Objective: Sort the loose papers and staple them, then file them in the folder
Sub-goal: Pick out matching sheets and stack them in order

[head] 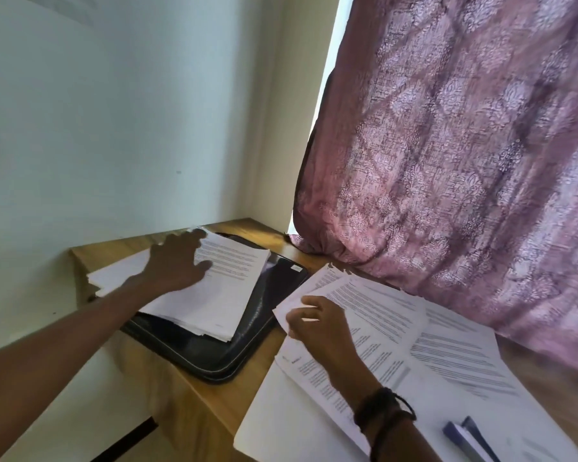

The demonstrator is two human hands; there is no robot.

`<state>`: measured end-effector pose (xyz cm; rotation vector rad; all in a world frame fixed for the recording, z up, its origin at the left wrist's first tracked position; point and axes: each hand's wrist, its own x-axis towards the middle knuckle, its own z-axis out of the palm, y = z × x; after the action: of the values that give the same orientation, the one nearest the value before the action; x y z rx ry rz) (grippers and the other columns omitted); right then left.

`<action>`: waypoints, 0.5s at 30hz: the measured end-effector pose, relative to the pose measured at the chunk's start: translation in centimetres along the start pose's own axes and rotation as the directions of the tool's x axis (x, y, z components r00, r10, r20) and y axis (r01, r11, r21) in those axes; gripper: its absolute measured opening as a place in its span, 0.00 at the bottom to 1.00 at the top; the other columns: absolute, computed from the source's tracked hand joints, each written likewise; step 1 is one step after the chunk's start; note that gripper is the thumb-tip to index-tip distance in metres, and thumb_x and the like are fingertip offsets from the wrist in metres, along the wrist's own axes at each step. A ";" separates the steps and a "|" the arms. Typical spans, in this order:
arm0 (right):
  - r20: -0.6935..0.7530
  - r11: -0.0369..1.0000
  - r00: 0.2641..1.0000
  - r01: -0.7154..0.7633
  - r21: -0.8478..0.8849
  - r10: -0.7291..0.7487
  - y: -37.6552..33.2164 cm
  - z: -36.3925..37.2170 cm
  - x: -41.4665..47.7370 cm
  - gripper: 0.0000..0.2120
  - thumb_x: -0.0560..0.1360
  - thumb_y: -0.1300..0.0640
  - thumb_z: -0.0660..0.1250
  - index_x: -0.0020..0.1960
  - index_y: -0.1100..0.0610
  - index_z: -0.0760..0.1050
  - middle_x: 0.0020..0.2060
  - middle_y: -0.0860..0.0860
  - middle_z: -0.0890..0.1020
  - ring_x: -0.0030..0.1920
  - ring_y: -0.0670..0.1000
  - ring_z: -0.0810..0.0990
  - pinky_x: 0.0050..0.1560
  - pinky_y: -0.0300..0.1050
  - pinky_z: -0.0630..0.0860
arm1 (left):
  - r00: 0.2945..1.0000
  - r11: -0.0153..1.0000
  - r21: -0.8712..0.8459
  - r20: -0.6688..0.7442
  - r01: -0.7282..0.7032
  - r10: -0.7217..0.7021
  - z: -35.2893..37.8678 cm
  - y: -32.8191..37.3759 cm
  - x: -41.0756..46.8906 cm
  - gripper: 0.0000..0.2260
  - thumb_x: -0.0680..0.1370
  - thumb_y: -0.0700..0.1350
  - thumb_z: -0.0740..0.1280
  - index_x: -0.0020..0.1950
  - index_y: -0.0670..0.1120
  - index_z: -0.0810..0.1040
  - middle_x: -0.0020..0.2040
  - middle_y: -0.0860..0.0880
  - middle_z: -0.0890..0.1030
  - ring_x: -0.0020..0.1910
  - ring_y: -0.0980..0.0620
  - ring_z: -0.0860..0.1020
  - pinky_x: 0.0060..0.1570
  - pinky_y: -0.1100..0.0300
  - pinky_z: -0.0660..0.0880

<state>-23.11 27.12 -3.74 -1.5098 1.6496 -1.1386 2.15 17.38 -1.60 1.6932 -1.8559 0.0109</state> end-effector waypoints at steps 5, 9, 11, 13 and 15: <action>-0.072 0.973 0.994 0.064 -0.222 -0.082 3.6 -5.9 -2.0 0.18 0.74 0.53 0.72 0.62 0.51 0.71 0.52 0.44 0.78 0.48 0.43 0.79 0.49 0.32 0.76 | 0.987 0.968 -0.213 0.065 -0.132 0.149 3.6 7.2 -2.4 0.18 0.76 0.50 0.68 0.65 0.49 0.73 0.59 0.50 0.79 0.59 0.48 0.76 0.60 0.51 0.71; -0.137 0.878 0.980 0.065 -0.474 -0.146 6.7 -8.8 -3.7 0.18 0.76 0.51 0.68 0.65 0.50 0.71 0.59 0.43 0.78 0.59 0.45 0.76 0.60 0.37 0.69 | 0.974 0.951 -0.272 0.126 -0.150 0.189 7.1 12.2 -3.3 0.19 0.76 0.50 0.68 0.66 0.46 0.74 0.60 0.49 0.79 0.57 0.50 0.78 0.58 0.57 0.74; -0.152 0.830 0.970 0.075 -0.553 -0.190 8.1 -9.2 -4.4 0.16 0.78 0.49 0.65 0.64 0.49 0.72 0.60 0.43 0.77 0.62 0.46 0.75 0.62 0.38 0.67 | 0.967 0.953 -0.263 0.158 -0.152 0.198 8.7 13.9 -3.1 0.18 0.77 0.49 0.68 0.65 0.45 0.74 0.60 0.47 0.79 0.58 0.48 0.78 0.59 0.56 0.75; -0.137 0.788 0.968 0.084 -0.610 -0.209 9.0 -9.3 -4.6 0.14 0.79 0.47 0.61 0.61 0.50 0.74 0.58 0.45 0.78 0.60 0.49 0.75 0.60 0.41 0.69 | 0.966 0.969 -0.203 0.188 -0.138 0.177 9.9 15.0 -2.6 0.19 0.78 0.50 0.66 0.66 0.44 0.72 0.63 0.46 0.78 0.60 0.47 0.77 0.60 0.53 0.75; -0.099 0.759 0.978 0.076 -0.647 -0.182 9.0 -9.7 -4.6 0.13 0.80 0.47 0.59 0.60 0.50 0.73 0.58 0.46 0.77 0.59 0.48 0.74 0.57 0.41 0.69 | 0.968 0.989 -0.090 0.210 -0.120 0.137 10.9 15.9 -2.2 0.20 0.78 0.52 0.65 0.67 0.45 0.70 0.64 0.46 0.77 0.63 0.46 0.75 0.61 0.52 0.73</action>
<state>-34.98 33.14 -8.11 -2.0187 2.2234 -0.7970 -16.93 17.81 -5.10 1.5710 -2.0954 -0.1960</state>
